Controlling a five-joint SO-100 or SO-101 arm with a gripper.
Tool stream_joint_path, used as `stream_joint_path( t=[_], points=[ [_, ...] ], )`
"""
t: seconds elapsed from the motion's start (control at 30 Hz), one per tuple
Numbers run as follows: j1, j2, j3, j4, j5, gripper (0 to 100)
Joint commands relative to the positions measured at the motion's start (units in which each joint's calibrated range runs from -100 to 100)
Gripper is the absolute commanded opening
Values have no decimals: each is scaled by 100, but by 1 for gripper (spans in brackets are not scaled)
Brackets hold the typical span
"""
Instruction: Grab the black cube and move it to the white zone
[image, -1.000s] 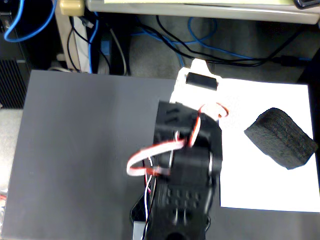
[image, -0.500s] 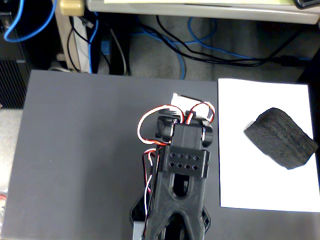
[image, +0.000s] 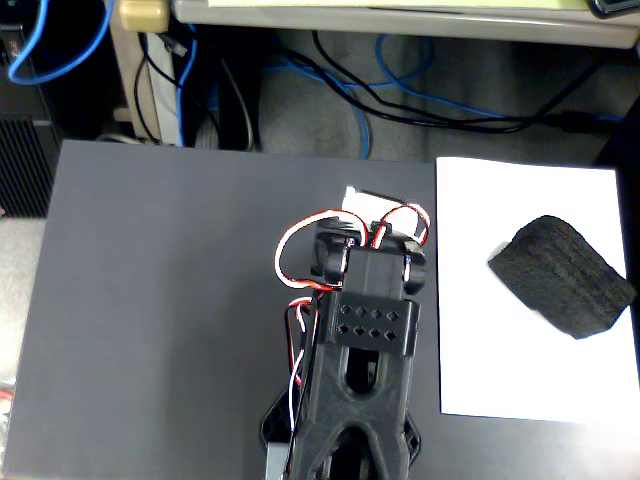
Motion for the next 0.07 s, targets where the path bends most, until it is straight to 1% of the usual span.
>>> stream_joint_path(
  t=[0.0,0.03],
  points=[
    [-21,-66,-9,45,29,1],
    [-21,-66,-9,45,29,1]
  ],
)
